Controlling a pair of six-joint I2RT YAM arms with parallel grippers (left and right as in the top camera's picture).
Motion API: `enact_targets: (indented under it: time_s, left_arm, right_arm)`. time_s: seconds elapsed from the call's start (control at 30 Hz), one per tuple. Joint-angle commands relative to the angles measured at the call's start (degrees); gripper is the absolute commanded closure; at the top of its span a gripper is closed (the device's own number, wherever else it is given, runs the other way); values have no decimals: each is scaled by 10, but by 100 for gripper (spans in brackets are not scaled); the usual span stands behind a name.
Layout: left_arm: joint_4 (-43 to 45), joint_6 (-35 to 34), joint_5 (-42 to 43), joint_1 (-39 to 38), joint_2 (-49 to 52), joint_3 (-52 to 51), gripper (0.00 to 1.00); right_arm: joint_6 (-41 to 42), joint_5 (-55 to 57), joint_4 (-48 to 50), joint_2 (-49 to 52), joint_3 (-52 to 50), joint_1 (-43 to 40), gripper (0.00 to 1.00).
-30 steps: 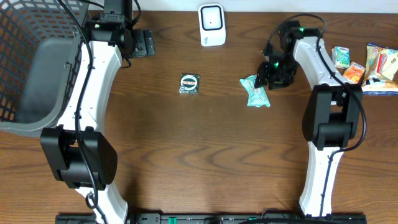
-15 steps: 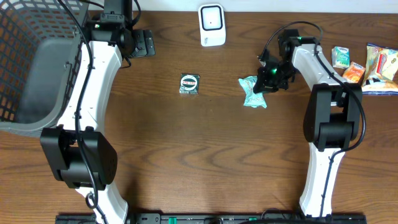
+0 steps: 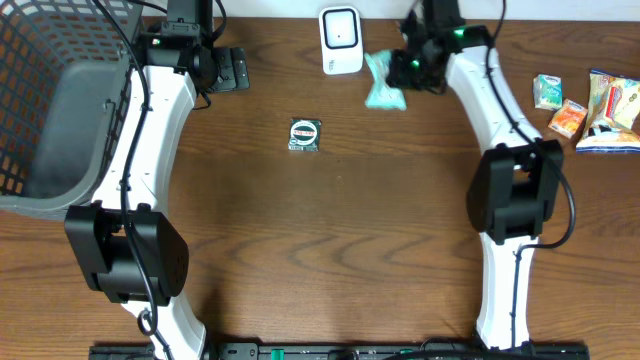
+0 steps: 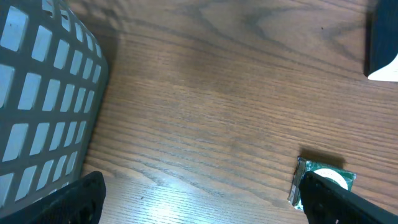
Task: Scan the item barcode
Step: 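Hold the wipes pack in front of the scanner window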
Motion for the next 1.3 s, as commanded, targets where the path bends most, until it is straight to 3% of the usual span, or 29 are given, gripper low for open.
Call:
enact_targets:
  time_s: [0.0,0.27,0.53,0.83,1.27]
  left_arm:
    - [-2,-9,-5,0,-12,7,2]
    - [-2,-9,-5,0,-12,7,2]
    - [-2,-9,-5,0,-12,7,3]
    - [-2,-9,-5,0,-12,7,2]
    - [-2,-9,-5,0,-12,7,2]
  right_arm:
    - [59,39,60,-5,16,26,99]
    - [137,-9,245,-5,16,35,99]
    - [135,78,382,2,15,55,99]
    - [135,114,435,42,14,87,99]
    - [113,127,439,73,14,86,99]
